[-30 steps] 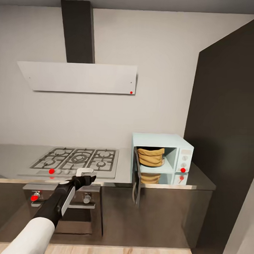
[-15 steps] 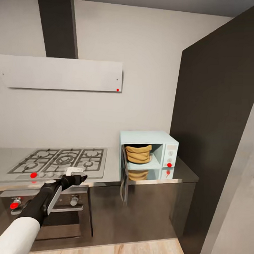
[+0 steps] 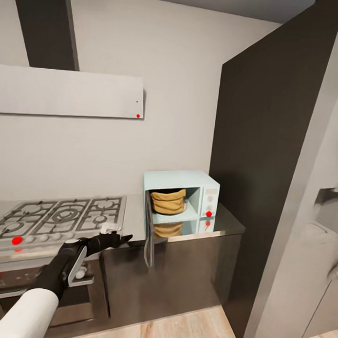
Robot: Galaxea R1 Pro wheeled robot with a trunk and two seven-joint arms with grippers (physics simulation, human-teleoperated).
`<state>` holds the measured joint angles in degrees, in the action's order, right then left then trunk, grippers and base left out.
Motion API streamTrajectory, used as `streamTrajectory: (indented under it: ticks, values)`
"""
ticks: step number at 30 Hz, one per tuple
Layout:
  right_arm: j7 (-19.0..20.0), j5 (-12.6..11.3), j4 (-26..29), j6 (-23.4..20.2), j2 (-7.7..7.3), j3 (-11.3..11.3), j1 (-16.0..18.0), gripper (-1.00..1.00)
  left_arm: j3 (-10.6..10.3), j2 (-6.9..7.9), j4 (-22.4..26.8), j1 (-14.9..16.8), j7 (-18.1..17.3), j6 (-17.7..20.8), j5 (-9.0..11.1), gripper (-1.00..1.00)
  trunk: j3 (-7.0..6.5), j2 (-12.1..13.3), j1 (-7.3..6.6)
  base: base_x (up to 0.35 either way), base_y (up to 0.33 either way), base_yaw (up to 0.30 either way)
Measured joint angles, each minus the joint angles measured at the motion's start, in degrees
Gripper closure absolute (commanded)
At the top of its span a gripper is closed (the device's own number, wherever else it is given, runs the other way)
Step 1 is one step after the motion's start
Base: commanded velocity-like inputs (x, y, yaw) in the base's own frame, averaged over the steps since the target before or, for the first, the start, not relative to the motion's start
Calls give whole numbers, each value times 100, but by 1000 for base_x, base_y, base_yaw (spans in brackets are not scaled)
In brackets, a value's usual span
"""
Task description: In the kitchen, take the popcorn bag from the countertop, put it into the microwave, and heat it until the popcorn is cooked so the cooked popcorn ends up inside the bag.
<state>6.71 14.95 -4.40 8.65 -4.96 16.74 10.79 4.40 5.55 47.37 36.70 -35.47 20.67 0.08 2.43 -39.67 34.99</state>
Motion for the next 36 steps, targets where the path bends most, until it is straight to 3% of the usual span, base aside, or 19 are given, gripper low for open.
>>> streamTrajectory:
  ticks: [22,36]
  values:
    - [-2,-2,0,1,0,0,-5,-100,10,-7,125,0,30,-27,-4,-100,148,-1,0,128,-78,-221]
    - [-25,-3,-1,-2,0,0,-7,-100,5,-14,124,-2,33,-15,-8,-100,162,-2,-3,314,-39,-16]
